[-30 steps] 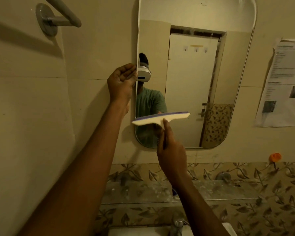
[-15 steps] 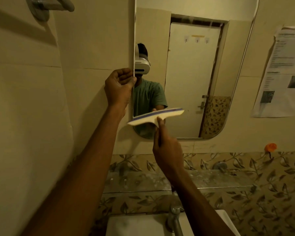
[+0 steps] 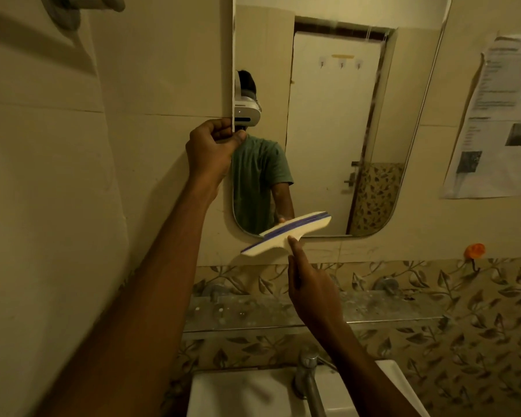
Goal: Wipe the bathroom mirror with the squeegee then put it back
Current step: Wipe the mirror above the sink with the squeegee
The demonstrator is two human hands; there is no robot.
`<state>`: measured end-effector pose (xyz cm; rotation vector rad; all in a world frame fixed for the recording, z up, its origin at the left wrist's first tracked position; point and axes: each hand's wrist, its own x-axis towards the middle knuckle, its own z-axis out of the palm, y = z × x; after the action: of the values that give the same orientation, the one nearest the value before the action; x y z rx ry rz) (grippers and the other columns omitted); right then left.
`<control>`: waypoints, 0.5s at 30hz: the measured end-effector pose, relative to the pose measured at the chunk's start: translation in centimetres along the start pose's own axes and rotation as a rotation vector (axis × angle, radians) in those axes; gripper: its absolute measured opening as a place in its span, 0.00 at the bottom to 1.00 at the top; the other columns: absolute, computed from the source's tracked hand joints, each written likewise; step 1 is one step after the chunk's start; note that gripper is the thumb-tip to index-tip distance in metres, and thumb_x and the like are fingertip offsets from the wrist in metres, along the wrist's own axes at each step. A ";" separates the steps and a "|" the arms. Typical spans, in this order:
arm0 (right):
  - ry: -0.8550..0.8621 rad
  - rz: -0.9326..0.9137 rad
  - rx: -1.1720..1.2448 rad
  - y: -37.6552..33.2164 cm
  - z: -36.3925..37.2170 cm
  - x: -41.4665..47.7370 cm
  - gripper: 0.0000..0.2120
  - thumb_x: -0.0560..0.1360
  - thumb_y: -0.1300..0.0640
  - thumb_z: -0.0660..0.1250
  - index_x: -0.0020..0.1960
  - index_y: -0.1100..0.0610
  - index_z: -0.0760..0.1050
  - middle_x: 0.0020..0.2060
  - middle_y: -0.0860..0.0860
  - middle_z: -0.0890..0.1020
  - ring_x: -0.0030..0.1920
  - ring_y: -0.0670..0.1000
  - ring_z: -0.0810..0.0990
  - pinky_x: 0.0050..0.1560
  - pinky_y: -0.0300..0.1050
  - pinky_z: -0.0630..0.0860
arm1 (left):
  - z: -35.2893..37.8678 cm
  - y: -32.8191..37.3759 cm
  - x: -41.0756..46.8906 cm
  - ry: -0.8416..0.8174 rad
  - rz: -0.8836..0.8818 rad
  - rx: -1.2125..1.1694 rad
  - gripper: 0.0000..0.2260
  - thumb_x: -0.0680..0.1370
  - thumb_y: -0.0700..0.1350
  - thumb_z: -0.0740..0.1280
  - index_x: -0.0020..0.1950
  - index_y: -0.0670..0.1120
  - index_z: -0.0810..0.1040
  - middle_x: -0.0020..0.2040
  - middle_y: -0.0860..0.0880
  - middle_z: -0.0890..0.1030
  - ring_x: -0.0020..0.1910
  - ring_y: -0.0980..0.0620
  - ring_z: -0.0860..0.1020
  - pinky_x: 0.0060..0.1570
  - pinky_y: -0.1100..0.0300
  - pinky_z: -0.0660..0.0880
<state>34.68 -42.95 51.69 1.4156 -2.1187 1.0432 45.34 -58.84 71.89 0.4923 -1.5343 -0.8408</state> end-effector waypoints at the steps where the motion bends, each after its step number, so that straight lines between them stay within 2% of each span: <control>1: -0.010 -0.002 -0.012 0.1 -0.1 0.0 0.28 0.81 0.53 0.59 0.78 0.54 0.54 0.27 0.47 0.74 0.22 0.42 0.66 0.23 0.34 0.57 | 0.0 0.0 0.0 -0.007 0.000 0.015 0.16 0.74 0.44 0.74 0.60 0.44 0.78 0.47 0.54 0.80 0.48 0.59 0.78 0.52 0.66 0.75; 3: -0.022 -0.008 -0.028 0.4 -0.3 0.1 0.27 0.82 0.53 0.57 0.78 0.55 0.55 0.27 0.47 0.73 0.22 0.42 0.65 0.24 0.35 0.59 | -0.2 -0.2 -0.1 -0.025 -0.013 0.050 0.16 0.74 0.47 0.73 0.60 0.44 0.78 0.48 0.54 0.79 0.50 0.57 0.78 0.52 0.64 0.76; 5: -0.017 -0.022 -0.033 0.5 -0.6 0.0 0.27 0.82 0.51 0.55 0.78 0.54 0.53 0.28 0.47 0.72 0.21 0.41 0.62 0.24 0.34 0.58 | -0.4 -0.7 -0.6 -0.045 -0.043 0.068 0.15 0.75 0.49 0.72 0.59 0.45 0.78 0.49 0.52 0.80 0.52 0.54 0.79 0.54 0.57 0.78; 7: -0.007 -0.047 -0.029 0.4 -0.9 0.0 0.28 0.81 0.48 0.52 0.78 0.55 0.49 0.29 0.49 0.75 0.21 0.40 0.62 0.24 0.33 0.56 | -0.6 -1.6 -1.4 -0.060 -0.073 0.071 0.11 0.76 0.50 0.71 0.55 0.47 0.78 0.47 0.52 0.80 0.51 0.52 0.80 0.55 0.50 0.80; 9: -0.009 -0.083 -0.072 -0.1 -0.9 0.1 0.32 0.80 0.43 0.50 0.79 0.57 0.47 0.32 0.50 0.78 0.23 0.40 0.64 0.24 0.33 0.59 | -0.7 -2.7 -2.4 -0.070 -0.086 0.079 0.07 0.77 0.51 0.70 0.51 0.50 0.78 0.44 0.54 0.80 0.48 0.53 0.80 0.53 0.48 0.80; 11: -0.030 -0.152 -0.160 -0.5 -1.0 0.4 0.33 0.80 0.40 0.47 0.79 0.58 0.51 0.31 0.47 0.76 0.21 0.39 0.61 0.22 0.32 0.56 | -0.9 -3.7 -3.4 -0.074 -0.104 0.086 0.07 0.77 0.51 0.69 0.49 0.49 0.79 0.43 0.54 0.81 0.46 0.53 0.80 0.51 0.47 0.81; 13: -0.073 -0.243 -0.252 -0.7 -1.0 0.9 0.30 0.81 0.41 0.49 0.78 0.56 0.54 0.29 0.45 0.71 0.21 0.39 0.58 0.23 0.33 0.51 | -1.1 -4.7 -4.3 -0.084 -0.121 0.118 0.10 0.78 0.53 0.68 0.50 0.46 0.80 0.44 0.49 0.82 0.47 0.50 0.81 0.50 0.45 0.81; 15: -0.106 -0.315 -0.277 -0.7 -1.0 1.3 0.28 0.81 0.43 0.54 0.77 0.55 0.55 0.29 0.47 0.70 0.23 0.41 0.59 0.24 0.35 0.51 | -1.2 -5.5 -5.1 -0.093 -0.130 0.149 0.13 0.78 0.53 0.67 0.51 0.44 0.81 0.44 0.46 0.83 0.46 0.47 0.81 0.49 0.44 0.81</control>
<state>34.65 -43.11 53.49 1.6218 -1.9340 0.5439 46.38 -58.90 64.39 0.6765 -1.6719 -0.8626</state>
